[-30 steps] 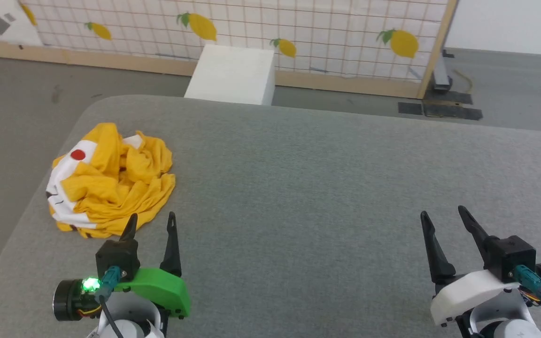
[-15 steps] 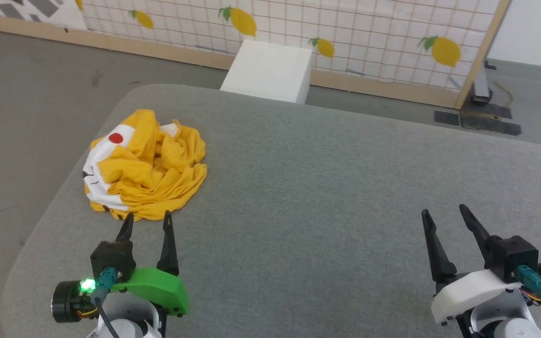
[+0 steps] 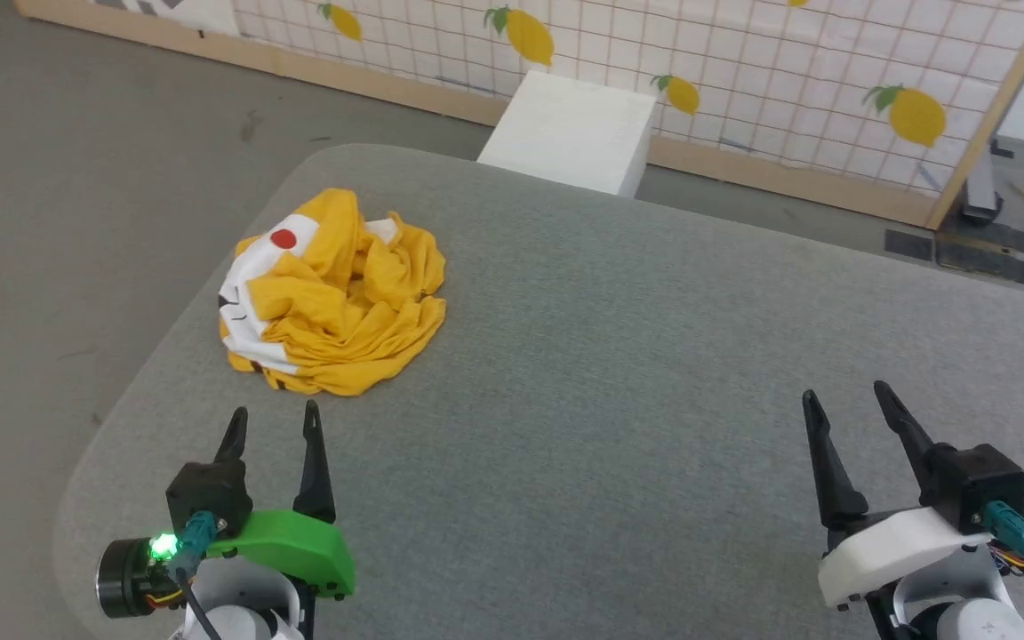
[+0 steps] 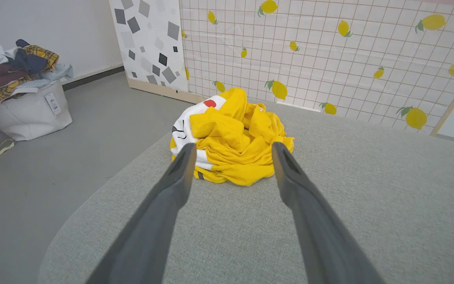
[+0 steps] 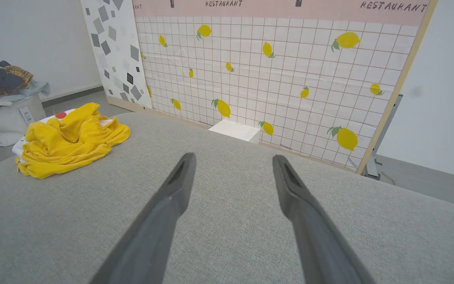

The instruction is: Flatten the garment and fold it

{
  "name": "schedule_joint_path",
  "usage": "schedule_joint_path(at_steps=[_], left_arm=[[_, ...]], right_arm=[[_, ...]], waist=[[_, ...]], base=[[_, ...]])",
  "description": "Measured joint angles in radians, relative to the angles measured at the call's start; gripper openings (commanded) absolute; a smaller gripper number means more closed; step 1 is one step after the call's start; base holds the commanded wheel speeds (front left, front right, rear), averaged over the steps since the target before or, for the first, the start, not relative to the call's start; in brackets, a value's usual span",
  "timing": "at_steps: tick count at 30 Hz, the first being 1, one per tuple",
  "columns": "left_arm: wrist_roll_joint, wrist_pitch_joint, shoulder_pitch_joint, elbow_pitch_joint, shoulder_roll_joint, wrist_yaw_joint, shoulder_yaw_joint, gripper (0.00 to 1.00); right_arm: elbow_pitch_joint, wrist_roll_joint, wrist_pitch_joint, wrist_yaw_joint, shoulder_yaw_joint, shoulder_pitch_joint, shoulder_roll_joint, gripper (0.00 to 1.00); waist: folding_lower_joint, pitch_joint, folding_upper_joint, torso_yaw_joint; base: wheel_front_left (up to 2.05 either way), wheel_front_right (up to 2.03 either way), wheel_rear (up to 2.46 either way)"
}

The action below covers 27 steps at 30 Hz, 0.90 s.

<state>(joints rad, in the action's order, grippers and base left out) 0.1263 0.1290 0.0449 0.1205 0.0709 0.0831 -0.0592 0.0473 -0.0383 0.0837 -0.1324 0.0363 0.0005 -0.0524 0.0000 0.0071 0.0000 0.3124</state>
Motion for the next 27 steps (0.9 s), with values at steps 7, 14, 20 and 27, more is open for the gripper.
schedule_joint_path(at_steps=[7,14,20,27], left_arm=[[0.025,0.014,0.004,0.009,0.002,0.011,-0.002,1.0],[0.035,0.03,0.007,0.023,0.003,0.021,-0.003,1.0],[0.044,0.041,0.008,0.034,0.003,0.025,-0.006,1.0],[0.052,0.056,0.01,0.047,0.004,0.039,-0.011,1.0]], right_arm=[[0.002,-0.002,0.005,0.0,0.003,-0.001,0.0,1.0],[0.005,-0.007,0.014,0.0,0.007,-0.002,0.0,1.0],[0.008,-0.01,0.019,0.0,0.009,-0.009,0.0,1.0],[0.016,-0.017,0.03,0.0,0.01,-0.012,0.0,1.0]], waist=[[0.0,0.003,0.0,0.037],[0.0,0.007,0.0,0.073],[0.0,0.006,0.0,0.103],[0.0,0.005,0.0,0.137]], base=[[0.0,0.0,0.0],[0.0,0.0,0.0],[0.0,0.0,0.0],[0.0,0.0,0.0]])
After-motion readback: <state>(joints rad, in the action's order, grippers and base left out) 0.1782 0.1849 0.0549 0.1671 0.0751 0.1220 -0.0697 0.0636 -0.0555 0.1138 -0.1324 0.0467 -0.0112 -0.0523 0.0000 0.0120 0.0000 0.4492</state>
